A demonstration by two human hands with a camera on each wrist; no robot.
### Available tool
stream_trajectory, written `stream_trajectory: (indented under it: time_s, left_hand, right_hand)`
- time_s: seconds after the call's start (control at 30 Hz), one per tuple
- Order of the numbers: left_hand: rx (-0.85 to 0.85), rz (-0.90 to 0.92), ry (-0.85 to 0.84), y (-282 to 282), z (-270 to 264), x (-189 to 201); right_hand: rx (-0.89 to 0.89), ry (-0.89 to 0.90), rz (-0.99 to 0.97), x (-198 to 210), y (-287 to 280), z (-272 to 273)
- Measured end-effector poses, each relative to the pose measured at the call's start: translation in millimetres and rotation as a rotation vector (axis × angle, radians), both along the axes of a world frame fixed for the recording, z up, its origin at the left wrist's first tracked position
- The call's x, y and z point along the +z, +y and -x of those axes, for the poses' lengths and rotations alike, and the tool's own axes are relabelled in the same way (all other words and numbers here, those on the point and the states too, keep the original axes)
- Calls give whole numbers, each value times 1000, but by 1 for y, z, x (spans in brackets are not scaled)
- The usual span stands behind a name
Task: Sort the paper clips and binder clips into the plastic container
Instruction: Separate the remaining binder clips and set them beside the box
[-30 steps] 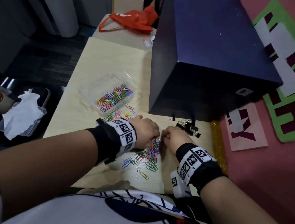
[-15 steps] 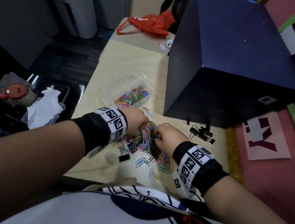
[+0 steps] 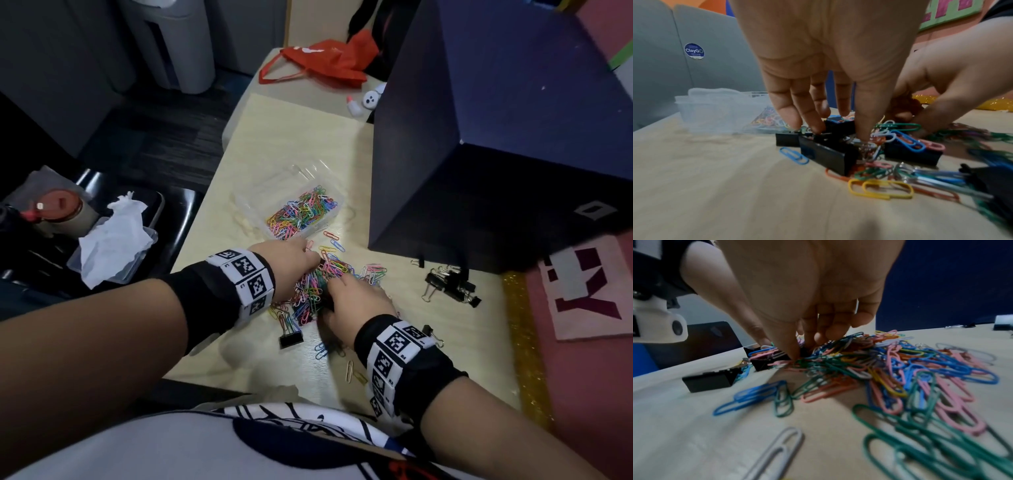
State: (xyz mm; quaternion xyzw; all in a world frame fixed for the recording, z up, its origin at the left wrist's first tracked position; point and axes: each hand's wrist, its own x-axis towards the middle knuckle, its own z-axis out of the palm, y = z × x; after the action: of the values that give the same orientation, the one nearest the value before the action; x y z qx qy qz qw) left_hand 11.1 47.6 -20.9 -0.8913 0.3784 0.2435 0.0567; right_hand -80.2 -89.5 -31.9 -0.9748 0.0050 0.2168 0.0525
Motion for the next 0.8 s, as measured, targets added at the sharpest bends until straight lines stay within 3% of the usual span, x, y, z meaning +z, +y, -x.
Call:
stream_trajectory:
  time_s: [0.13,0.53,0.8]
  left_hand:
    - [18,-48,-17,4,-3,1]
    - [-36,-48,-122,-3,-2,8]
    - [-16,15,-118,-12,-12,21]
  right_hand:
    - [-15,-60,-38,3,4,0]
    - [-51,13,-26,3,13,1]
    - [-204,-39,-214,6,4,0]
